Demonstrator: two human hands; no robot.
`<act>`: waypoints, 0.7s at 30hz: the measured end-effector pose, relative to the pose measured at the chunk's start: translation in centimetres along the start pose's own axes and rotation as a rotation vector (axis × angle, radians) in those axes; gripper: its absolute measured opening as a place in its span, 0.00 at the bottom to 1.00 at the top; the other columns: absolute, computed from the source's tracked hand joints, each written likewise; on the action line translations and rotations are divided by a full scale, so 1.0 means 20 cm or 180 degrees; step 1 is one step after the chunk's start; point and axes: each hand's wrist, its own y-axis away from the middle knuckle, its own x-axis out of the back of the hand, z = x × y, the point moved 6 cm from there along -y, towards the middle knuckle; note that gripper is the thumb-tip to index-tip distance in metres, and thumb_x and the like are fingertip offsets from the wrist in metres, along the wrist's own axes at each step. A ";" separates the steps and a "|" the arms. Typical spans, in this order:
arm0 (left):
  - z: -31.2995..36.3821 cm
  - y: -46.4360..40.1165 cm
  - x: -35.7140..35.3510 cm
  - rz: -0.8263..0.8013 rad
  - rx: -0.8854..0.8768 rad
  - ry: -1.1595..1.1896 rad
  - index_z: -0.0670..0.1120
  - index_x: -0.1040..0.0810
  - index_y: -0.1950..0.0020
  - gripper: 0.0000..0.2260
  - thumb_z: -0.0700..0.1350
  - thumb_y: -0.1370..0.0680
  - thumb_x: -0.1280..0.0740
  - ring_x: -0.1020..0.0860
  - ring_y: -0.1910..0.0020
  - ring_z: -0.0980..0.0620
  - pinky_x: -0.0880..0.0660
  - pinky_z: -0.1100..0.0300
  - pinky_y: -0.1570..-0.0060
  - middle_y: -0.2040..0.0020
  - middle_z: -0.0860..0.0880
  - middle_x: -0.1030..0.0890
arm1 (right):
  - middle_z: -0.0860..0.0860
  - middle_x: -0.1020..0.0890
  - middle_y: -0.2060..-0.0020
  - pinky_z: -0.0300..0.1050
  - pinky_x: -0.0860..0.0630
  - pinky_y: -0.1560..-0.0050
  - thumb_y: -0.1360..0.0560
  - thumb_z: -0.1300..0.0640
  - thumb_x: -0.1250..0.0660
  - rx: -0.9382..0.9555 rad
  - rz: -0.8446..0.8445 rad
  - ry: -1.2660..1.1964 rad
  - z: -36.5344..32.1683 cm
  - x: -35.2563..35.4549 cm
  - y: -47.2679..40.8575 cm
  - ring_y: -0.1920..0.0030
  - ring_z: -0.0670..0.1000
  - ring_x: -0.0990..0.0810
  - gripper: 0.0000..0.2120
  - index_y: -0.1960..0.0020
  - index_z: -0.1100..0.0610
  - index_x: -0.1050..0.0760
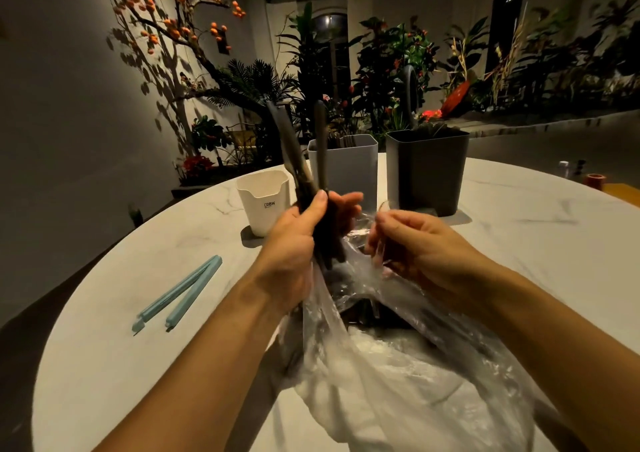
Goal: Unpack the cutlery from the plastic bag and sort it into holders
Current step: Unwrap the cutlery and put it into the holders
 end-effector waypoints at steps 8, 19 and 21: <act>0.10 -0.01 0.08 -0.0150 0.0088 0.0952 0.44 0.25 0.49 0.12 0.47 0.14 0.46 0.17 0.42 0.45 0.22 0.49 0.41 0.44 0.43 0.15 | 0.54 0.16 0.62 0.40 0.23 0.65 0.24 0.51 0.33 -0.0886 -0.1219 0.1144 0.12 -0.12 0.07 0.64 0.48 0.21 0.10 0.51 0.55 0.17; -0.06 0.02 0.01 0.0254 -0.0026 -0.0620 0.42 0.22 0.46 0.12 0.47 0.15 0.42 0.20 0.63 0.53 0.19 0.56 0.57 0.61 0.49 0.19 | 0.55 0.16 0.61 0.38 0.27 0.67 0.28 0.48 0.31 -0.0154 -0.0194 0.1199 0.05 -0.04 0.01 0.66 0.48 0.24 0.10 0.57 0.51 0.14; -0.07 0.02 0.02 0.0224 -0.0040 -0.0762 0.42 0.22 0.47 0.12 0.46 0.15 0.42 0.21 0.64 0.53 0.20 0.57 0.59 0.63 0.49 0.19 | 0.51 0.18 0.67 0.33 0.29 0.71 0.27 0.50 0.32 0.0027 0.0041 0.0905 0.02 -0.01 0.00 0.70 0.44 0.25 0.09 0.57 0.54 0.16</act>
